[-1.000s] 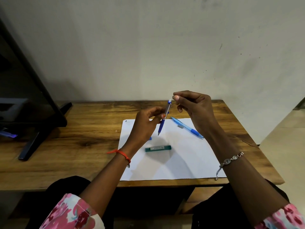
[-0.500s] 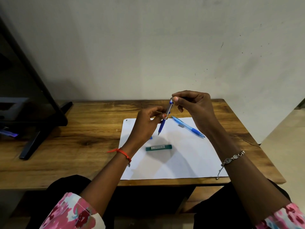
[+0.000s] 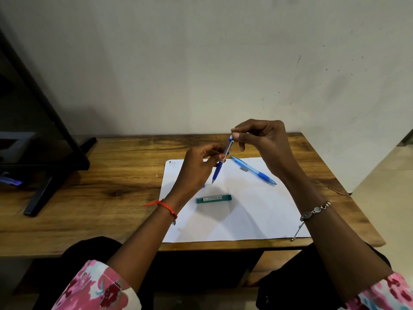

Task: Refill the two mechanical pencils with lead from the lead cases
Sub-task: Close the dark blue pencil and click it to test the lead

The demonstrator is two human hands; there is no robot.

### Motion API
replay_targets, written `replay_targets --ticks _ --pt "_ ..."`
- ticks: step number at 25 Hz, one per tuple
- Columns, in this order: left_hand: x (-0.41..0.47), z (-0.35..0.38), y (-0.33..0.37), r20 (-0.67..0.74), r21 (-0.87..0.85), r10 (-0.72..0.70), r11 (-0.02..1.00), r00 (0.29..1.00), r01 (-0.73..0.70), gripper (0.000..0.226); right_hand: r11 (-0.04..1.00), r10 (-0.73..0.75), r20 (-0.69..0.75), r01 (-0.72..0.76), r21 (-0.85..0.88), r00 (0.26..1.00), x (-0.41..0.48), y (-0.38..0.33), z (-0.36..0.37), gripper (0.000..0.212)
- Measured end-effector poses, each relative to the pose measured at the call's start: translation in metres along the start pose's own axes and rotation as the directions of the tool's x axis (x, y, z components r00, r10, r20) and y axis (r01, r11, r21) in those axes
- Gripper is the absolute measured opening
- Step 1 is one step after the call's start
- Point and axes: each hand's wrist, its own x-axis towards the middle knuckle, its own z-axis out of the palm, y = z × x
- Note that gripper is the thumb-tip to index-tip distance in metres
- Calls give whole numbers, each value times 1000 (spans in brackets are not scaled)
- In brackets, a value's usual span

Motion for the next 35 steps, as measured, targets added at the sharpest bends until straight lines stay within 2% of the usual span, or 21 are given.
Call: replay_targets --ticks 5,11,15,16,18,20,22,27,35 --pt "0 2 1 -11 23 24 999 1000 -24 21 996 -37 28 39 -76 999 2 -3 0 16" --pt "0 3 5 -16 4 -2 1000 1000 3 22 996 -41 22 43 -76 999 2 -2 1 14" --pt "2 0 10 -21 -121 -31 992 999 28 16 995 58 -55 -53 82 997 1 7 -7 19" --pt "2 -1 10 -28 -156 -34 987 999 30 16 996 82 -83 -79 38 993 2 11 -11 19" --pt "3 -4 9 -51 -208 -44 978 998 32 16 939 125 -84 -146 -311 989 6 24 -16 16" --pt "4 -6 8 -71 -224 -47 974 996 30 16 758 215 -11 -174 -629 977 6 42 -16 12" --pt "5 -8 8 -76 -258 -43 966 996 22 20 631 300 47 -161 -759 953 4 61 -14 12" --pt "5 -9 8 -79 -283 -43 959 996 19 22 469 354 95 -88 -879 930 3 68 -3 16" --pt "4 -8 9 -78 -287 -48 958 996 24 20 455 362 108 -74 -887 926 5 66 -6 18"
